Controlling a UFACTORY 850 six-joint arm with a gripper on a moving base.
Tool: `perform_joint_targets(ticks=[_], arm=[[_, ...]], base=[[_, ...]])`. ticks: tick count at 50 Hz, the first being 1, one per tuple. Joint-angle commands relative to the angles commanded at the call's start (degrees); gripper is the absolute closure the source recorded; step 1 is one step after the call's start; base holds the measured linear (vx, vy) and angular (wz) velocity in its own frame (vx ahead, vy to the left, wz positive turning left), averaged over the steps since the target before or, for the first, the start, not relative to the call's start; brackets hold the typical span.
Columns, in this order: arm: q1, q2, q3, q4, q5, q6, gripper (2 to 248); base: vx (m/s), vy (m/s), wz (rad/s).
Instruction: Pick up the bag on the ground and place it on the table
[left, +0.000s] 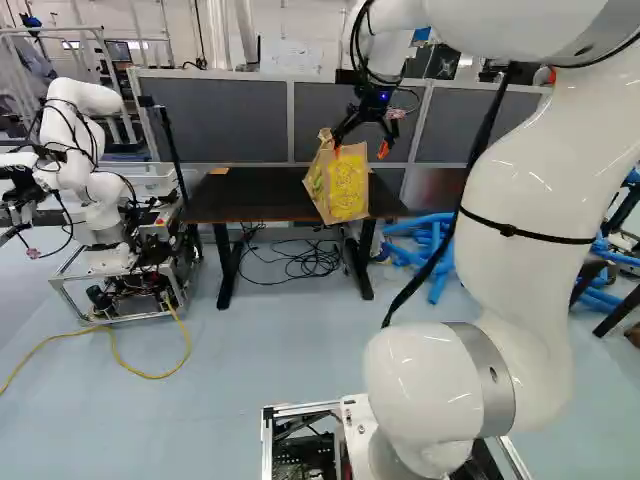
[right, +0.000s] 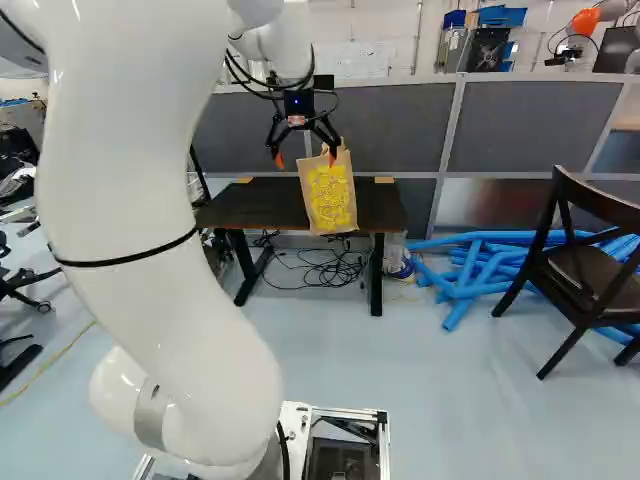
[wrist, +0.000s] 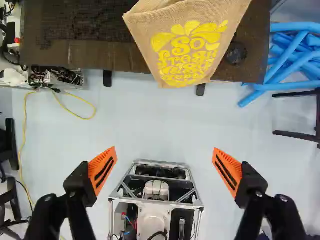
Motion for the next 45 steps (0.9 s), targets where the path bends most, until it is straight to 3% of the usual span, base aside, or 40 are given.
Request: perform_joint_targets(ticks=[23, 45], arm=[[0.5, 2.6, 7.5, -0.5, 10.5, 1.1, 3], [1.1, 5.9, 16.9, -1.1, 23.8, 2.5, 3]], base=[[0.000, 0.000, 0.000], [0.000, 0.000, 0.000]])
